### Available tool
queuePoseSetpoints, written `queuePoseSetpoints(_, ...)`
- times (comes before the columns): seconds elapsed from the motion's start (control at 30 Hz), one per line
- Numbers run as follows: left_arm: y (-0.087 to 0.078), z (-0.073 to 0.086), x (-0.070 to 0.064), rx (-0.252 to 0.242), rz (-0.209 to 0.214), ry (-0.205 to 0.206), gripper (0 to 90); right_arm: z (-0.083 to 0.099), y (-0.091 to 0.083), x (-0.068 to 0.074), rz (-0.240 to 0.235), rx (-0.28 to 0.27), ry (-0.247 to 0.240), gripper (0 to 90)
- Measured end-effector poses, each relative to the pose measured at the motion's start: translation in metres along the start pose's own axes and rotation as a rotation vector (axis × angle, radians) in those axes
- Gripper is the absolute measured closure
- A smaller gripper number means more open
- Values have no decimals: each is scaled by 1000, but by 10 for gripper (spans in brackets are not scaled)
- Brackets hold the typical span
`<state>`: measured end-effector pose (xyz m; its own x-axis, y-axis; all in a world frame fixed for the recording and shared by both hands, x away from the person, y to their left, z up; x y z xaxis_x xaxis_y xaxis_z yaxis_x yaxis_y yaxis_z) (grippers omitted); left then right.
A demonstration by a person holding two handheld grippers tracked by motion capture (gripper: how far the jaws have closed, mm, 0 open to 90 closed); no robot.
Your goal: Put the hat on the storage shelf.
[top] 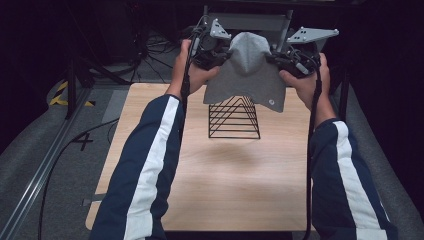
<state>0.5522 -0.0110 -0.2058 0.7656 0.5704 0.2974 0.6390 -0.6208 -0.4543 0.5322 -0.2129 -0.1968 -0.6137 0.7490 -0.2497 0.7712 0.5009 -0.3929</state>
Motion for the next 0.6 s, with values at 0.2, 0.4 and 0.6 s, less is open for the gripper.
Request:
queuePoseSetpoints(0.2, 8, 9, 0, 10, 16, -14, 854, 6, 7, -1, -11, 13, 4, 847)
queuePoseSetpoints(0.4, 3, 17, 1, -2, 28, -29, 854, 13, 10, 3, -34, 25, 2, 848)
queuePoseSetpoints(0.6, -13, 22, -7, -43, 56, -16, 854, 16, -1, 11, -52, 11, -19, 847)
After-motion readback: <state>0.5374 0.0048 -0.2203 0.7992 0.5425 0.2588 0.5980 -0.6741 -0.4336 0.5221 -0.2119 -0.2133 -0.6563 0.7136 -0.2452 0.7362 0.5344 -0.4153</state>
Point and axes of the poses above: each handheld gripper's, and its own axes: y roughly forward along the jaws, z roughly out of its underside, x roughly to its left, the point moved 5 cm from there along y, roughly forward along the jaws, and after that the axes turned 2 degrees about y, right-handed, at the moved point
